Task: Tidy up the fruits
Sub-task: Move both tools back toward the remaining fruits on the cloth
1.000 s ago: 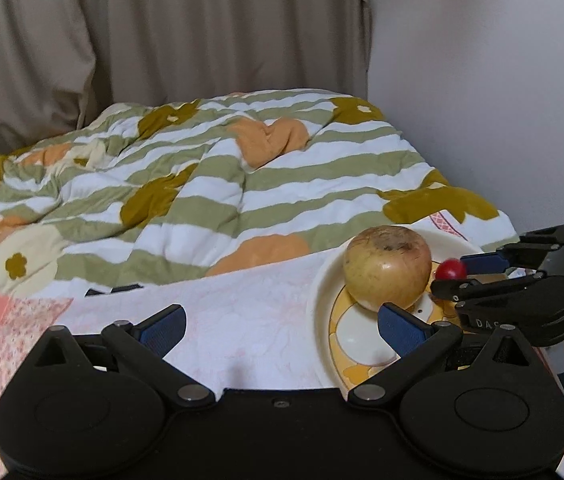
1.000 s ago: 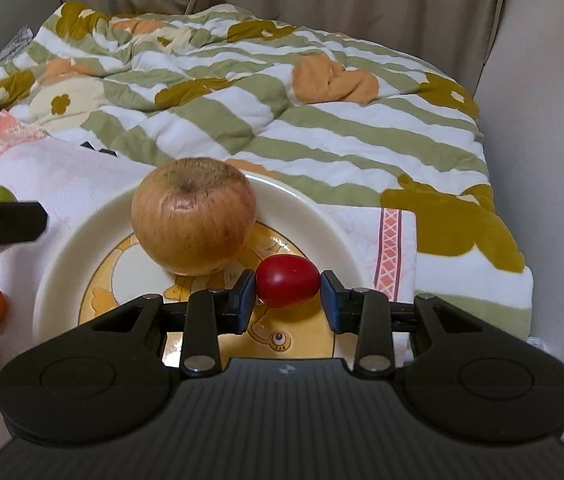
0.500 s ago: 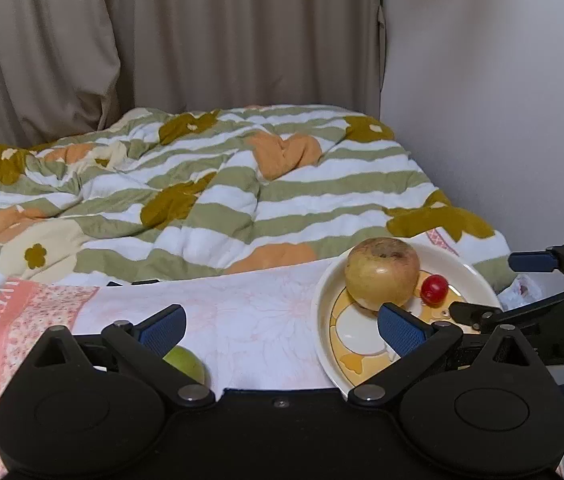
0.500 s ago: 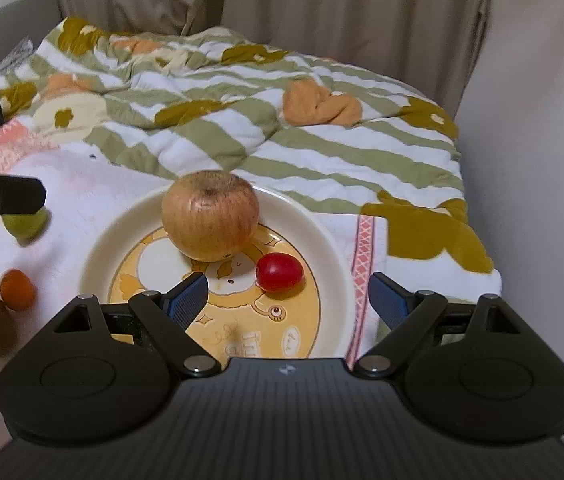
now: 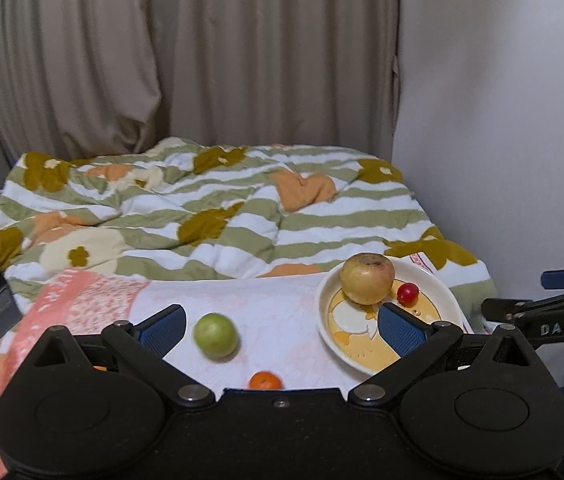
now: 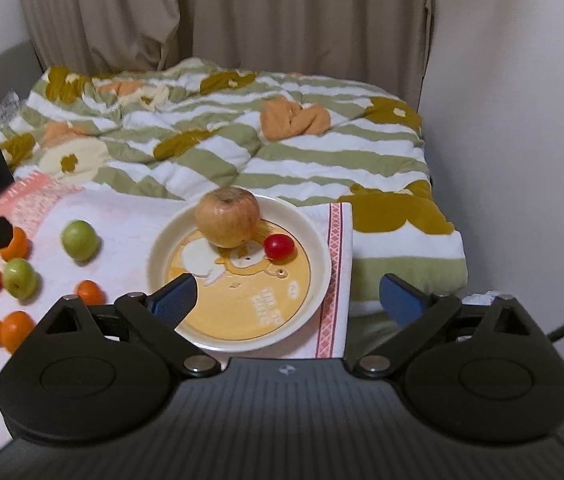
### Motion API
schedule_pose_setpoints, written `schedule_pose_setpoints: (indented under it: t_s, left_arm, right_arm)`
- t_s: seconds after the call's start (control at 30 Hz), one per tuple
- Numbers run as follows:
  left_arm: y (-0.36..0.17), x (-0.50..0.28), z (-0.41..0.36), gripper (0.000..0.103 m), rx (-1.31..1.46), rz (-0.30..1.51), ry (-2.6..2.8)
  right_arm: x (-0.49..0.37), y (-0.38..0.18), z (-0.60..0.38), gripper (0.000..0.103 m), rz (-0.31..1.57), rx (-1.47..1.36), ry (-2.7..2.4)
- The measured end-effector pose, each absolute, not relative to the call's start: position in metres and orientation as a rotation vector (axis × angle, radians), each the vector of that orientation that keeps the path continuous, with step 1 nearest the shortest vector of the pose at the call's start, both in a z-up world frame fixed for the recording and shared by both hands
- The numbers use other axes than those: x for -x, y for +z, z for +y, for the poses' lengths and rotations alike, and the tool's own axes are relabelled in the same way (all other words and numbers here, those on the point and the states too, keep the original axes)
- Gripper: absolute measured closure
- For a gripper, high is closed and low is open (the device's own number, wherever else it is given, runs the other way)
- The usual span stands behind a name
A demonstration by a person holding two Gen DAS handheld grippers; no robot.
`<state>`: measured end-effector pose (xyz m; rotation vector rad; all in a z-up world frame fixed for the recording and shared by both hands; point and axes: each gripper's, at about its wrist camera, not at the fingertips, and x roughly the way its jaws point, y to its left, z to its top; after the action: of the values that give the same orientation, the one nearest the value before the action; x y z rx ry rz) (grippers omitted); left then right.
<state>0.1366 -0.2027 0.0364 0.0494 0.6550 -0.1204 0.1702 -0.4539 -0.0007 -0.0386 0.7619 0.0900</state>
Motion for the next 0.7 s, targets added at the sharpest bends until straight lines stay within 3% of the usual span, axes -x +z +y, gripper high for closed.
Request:
schedule_pose_setpoints:
  t_s: [0.7]
  left_arm:
    - [0.028,-0.035,-0.072,0.0,-0.023,0.657,-0.048]
  right_arm:
    - [-0.065,0.034,-0.357,0.0,0.682,0.007,0.114]
